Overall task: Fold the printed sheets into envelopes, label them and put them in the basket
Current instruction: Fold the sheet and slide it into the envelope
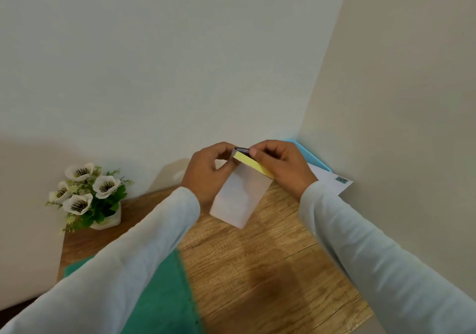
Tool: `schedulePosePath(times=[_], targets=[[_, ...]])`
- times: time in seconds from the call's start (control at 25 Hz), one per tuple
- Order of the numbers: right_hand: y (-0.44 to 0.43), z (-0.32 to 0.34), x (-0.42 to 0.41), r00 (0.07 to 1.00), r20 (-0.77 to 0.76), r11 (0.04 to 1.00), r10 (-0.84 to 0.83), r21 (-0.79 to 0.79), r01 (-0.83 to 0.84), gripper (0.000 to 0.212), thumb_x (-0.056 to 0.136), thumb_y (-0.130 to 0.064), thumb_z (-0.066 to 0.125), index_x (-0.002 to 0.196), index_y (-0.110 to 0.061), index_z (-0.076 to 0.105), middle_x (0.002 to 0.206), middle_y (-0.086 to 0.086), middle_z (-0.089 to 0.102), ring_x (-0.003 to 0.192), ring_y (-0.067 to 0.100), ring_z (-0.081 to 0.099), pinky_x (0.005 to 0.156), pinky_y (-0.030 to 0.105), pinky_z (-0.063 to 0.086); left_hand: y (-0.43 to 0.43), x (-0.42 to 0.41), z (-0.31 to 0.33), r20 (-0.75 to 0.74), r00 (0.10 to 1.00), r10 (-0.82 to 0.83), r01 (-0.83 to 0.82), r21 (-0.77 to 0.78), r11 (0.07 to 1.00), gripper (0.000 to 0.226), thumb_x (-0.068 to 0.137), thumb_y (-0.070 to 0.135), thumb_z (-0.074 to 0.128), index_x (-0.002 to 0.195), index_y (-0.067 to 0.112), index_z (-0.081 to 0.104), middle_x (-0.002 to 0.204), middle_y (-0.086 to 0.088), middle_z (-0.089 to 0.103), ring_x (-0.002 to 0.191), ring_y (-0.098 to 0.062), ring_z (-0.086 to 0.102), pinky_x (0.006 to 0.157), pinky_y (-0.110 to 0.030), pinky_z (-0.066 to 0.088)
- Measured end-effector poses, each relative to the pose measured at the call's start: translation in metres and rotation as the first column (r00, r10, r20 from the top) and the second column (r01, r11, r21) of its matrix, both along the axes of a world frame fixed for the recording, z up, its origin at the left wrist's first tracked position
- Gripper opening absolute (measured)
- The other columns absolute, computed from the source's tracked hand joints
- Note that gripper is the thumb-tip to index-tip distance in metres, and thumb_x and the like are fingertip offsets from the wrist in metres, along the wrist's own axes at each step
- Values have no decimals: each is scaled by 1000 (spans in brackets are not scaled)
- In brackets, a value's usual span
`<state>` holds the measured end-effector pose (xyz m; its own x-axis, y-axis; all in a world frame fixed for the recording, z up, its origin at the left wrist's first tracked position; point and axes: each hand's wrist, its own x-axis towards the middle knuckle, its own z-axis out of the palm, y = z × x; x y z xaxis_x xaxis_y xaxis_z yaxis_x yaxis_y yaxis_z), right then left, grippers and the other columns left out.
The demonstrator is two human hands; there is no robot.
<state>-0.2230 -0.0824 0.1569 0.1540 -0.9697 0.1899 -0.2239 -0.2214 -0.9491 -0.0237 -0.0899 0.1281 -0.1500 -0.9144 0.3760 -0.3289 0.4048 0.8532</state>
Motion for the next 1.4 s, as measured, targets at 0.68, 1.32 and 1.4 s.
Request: schedulePosePath(times=[0.68, 1.32, 1.4], targets=[[19, -46, -4, 985, 68, 985, -159, 80, 154, 13, 98, -16, 69, 109, -22, 73, 102, 2, 75, 100, 24, 71, 90, 48, 60, 21, -11, -12, -330, 943, 35, 90, 355, 930, 18, 100, 13, 62, 113, 16, 73, 108, -1, 76, 109, -22, 69, 96, -37, 56], [19, -26, -6, 979, 8, 960, -203, -197, 201, 15, 94, -32, 73, 109, -34, 69, 119, -16, 68, 105, 11, 66, 74, 21, 57, 15, -7, 3, -284, 957, 64, -4, 206, 979, 10, 98, 31, 65, 107, 27, 70, 94, 1, 73, 95, -19, 69, 90, -45, 59], [19, -28, -7, 972, -103, 948, -211, -265, 177, 14, 93, -39, 73, 107, -35, 72, 127, -17, 66, 113, 8, 63, 81, 20, 55, 16, -7, 1, -257, 965, 57, -19, 147, 989, 10, 100, 31, 63, 108, 29, 68, 96, 4, 72, 97, -16, 68, 90, -43, 59]])
